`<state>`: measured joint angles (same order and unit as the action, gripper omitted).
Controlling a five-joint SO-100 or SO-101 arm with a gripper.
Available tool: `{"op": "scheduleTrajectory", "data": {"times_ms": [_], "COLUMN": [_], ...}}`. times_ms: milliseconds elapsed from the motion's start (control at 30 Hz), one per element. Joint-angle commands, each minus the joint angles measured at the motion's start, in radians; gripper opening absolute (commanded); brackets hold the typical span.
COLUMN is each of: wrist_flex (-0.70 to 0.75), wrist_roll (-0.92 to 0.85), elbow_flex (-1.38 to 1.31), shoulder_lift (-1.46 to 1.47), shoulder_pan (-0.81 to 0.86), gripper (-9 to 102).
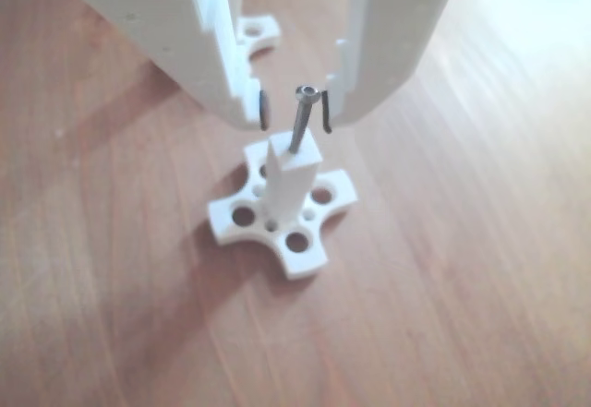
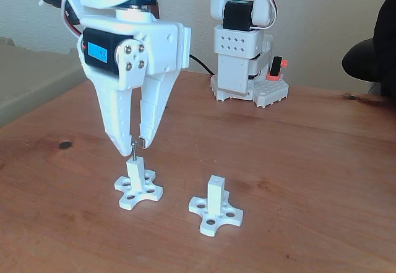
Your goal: Grab the screw and set it in the hole.
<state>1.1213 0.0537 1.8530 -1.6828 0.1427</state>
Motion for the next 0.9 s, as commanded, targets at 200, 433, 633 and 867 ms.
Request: {"op": "scheduleTrajectory", "data": {"times_ms": [200,433,633,867], "wrist_flex": [-0.014,-0.028,-0.037,-0.037], "wrist_roll": [-0.012,-0.008,-0.006,-0.003], "elbow_flex": [-0.086,-0.084,-0.086,-0.087], "shoulder_lift": [-0.018,-0.017,-0.014,-0.014], "shoulder_pan": [-0.011,-0.011,-0.009,-0.008], "gripper": [5,4,4,3]}}
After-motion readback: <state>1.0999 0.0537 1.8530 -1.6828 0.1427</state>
